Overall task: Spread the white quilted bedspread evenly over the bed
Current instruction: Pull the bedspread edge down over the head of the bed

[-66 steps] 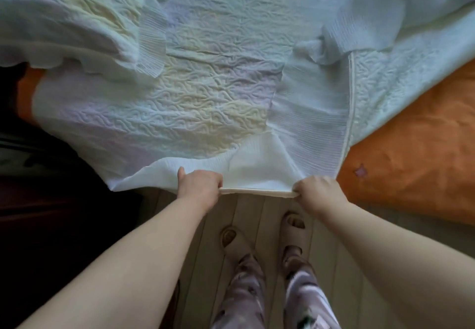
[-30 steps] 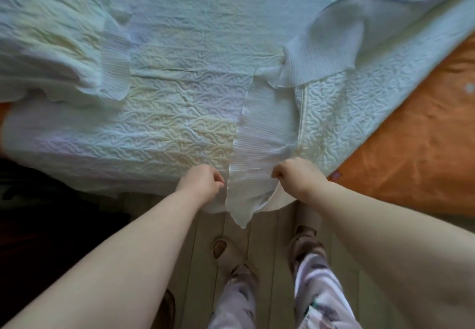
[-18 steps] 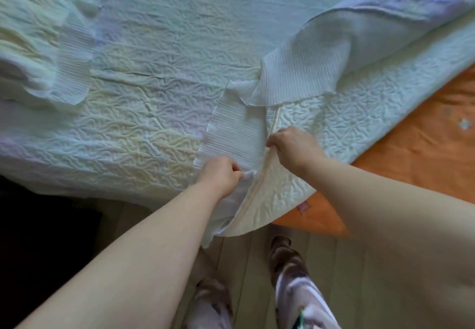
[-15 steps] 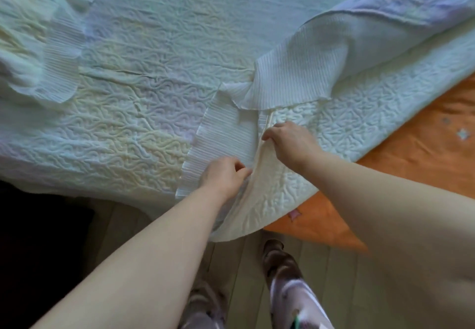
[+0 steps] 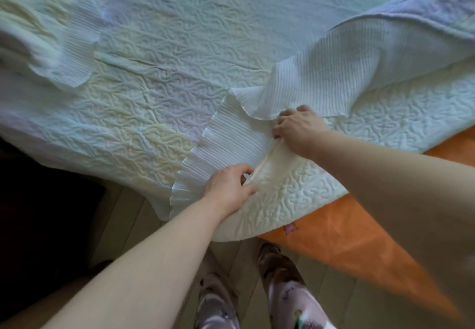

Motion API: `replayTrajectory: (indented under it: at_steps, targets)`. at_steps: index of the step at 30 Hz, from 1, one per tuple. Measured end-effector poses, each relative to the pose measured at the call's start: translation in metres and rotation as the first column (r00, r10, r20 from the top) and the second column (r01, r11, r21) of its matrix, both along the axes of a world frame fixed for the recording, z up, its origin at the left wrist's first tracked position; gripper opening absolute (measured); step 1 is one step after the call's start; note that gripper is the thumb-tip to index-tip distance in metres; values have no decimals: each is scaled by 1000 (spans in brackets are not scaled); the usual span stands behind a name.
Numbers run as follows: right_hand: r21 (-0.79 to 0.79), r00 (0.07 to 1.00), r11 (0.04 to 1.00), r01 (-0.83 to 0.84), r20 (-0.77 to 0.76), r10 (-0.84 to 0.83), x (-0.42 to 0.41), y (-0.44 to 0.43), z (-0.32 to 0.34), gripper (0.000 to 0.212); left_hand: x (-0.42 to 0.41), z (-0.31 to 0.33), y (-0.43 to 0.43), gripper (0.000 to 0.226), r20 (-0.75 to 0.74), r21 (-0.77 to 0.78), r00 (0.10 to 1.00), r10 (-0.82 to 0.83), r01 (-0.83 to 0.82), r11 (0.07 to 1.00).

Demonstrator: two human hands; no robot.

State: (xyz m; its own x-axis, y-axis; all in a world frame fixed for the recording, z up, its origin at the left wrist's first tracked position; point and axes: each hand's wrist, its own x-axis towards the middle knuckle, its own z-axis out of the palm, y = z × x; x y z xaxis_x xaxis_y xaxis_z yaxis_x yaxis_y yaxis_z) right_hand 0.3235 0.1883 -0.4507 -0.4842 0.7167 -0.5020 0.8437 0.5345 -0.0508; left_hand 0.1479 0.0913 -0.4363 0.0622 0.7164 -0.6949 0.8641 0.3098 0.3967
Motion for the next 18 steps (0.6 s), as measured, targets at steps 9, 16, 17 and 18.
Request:
replayTrajectory:
  at_steps: [9,16,17,18]
  targets:
    - [281,977,958,66,-215,-4,32,-40,30,17,2,15,8,11,-178,179,984,1,31,983]
    - [398,985,901,172,-68,-158,70,-123,35,19,15,19,-21,13,-78,188,995,61,-45,981]
    - [395,980,897,198,-51,-194,74,-132,34,16,18,19,-25,15,-56,177,997,48,-37,983]
    - [393,971,889,233,-42,-235,78,-140,34,17,22,20,-30,16,-38,172,999,28,-21,985]
